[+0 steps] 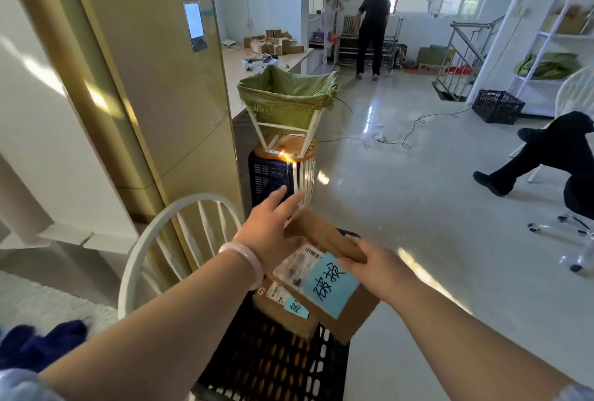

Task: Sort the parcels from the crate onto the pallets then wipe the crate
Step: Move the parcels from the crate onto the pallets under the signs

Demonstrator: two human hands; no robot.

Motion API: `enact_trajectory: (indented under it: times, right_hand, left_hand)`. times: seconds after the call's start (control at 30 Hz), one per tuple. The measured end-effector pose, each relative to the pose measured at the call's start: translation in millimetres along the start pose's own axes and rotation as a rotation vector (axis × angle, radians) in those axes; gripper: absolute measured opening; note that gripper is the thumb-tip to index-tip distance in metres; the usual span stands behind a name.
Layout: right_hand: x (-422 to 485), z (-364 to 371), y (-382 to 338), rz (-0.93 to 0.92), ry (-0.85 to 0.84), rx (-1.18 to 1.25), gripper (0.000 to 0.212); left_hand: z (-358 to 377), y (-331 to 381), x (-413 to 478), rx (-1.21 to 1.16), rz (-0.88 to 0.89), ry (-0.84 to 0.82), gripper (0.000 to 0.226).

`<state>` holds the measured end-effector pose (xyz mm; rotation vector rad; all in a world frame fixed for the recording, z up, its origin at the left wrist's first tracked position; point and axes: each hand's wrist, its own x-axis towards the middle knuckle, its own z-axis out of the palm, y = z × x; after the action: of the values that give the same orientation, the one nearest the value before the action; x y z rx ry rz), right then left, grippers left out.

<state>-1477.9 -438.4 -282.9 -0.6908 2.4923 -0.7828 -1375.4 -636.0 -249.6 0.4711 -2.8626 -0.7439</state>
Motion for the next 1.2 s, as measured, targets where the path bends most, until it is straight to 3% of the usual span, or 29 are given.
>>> enact_trajectory:
  times: [0.07, 0.17, 0.27, 0.33, 0.4, 0.47, 0.6, 0.8, 0.93, 1.2]
  right_hand:
    - [3, 3, 2, 0.077, 0.065, 0.150, 0.037]
    - [1, 9, -4, 0.166, 0.122, 0.329, 0.033]
    - [0, 20, -13, 0.173, 0.115, 0.357, 0.036]
    - [-1, 25, -19, 0.120, 0.116, 0.320, 0.039]
    - [-4, 30, -25, 0.049, 0.110, 0.253, 0.052]
    - [-7, 37, -33, -0.031, 0.080, 0.163, 0.079]
    - [-4, 54, -57, -0.257, -0.024, -0.076, 0.096]
    - [-11, 80, -117, -0.366, -0.132, -0.302, 0.080]
    - [-20, 115, -166, -0.428, -0.183, -0.248, 0.073]
    - [-71, 233, -278, -0.602, -0.278, -0.208, 0.080]
  left_hand:
    - [11, -3, -15, -0.056, -0.089, 0.064, 0.098]
    - [37, -9, -36, -0.237, -0.170, -0.020, 0.112]
    - [60, -20, -47, -0.549, -0.133, -0.054, 0.119]
    - [65, -30, -48, -0.592, -0.129, -0.024, 0.121]
    - [57, -38, -50, -0.613, -0.137, -0.013, 0.119]
    - [47, -47, -55, -0.665, -0.145, 0.006, 0.111]
    - [26, -66, -68, -0.634, -0.168, 0.029, 0.094]
    - [-5, -108, -106, -0.561, -0.323, 0.121, 0.103]
    - [-35, -139, -149, -0.634, -0.389, 0.213, 0.098]
    - [-104, -223, -280, -0.573, -0.544, 0.409, 0.101]
